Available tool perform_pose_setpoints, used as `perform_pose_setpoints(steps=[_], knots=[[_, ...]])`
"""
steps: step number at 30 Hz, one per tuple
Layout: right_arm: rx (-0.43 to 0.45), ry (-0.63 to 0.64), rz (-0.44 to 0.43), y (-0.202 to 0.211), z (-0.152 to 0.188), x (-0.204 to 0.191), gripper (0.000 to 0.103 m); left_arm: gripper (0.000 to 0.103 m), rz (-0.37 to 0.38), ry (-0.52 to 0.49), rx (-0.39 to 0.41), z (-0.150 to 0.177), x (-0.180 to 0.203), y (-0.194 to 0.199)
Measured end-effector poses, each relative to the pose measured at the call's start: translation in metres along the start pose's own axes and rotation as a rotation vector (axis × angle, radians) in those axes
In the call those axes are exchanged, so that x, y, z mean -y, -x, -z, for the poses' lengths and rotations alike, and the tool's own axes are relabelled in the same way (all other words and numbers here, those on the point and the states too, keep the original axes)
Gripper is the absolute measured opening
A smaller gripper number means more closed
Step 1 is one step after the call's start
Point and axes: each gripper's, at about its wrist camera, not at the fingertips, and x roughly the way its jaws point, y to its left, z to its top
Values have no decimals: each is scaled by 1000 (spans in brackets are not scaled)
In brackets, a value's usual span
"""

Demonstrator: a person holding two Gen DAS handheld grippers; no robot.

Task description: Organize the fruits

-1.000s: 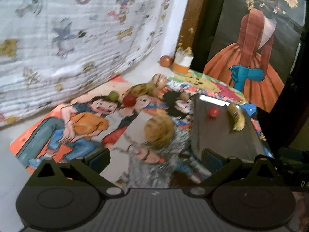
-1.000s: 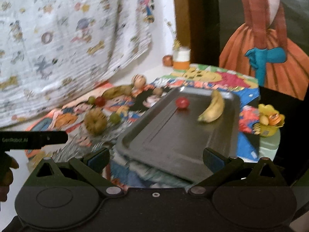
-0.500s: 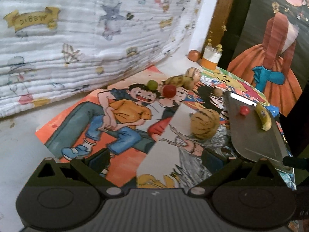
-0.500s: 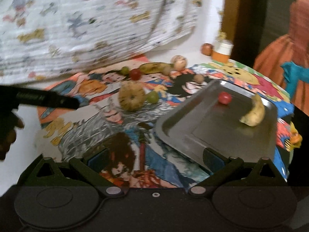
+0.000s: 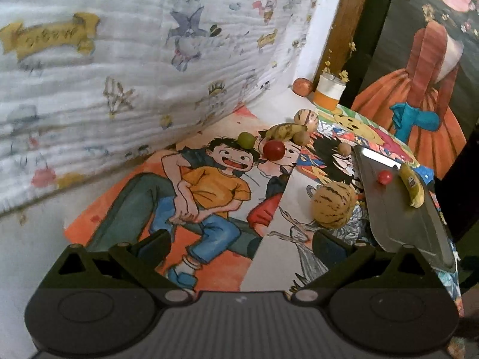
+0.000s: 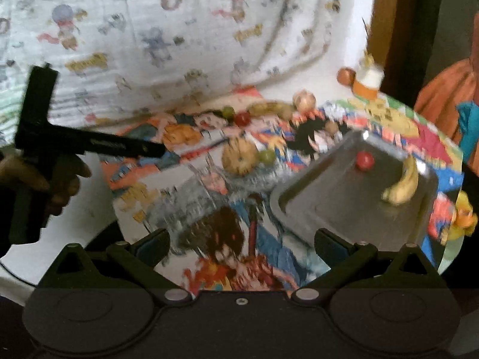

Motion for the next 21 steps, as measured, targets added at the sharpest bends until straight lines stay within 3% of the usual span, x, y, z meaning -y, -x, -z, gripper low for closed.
perform_pose_setpoints(steps=[8, 13, 17, 21], knots=[[103, 159, -55, 21, -85, -25, 102, 103, 24, -104, -1, -43, -9, 4], [125, 51, -147, 6, -130, -23, 102, 103, 46, -118, 28, -76, -14, 2], [144, -5, -151, -19, -132, -20, 102, 103, 46, -133, 43, -96, -12, -7], [175, 80, -84, -49, -104, -20, 102, 103, 60, -134, 35, -109, -11, -24]])
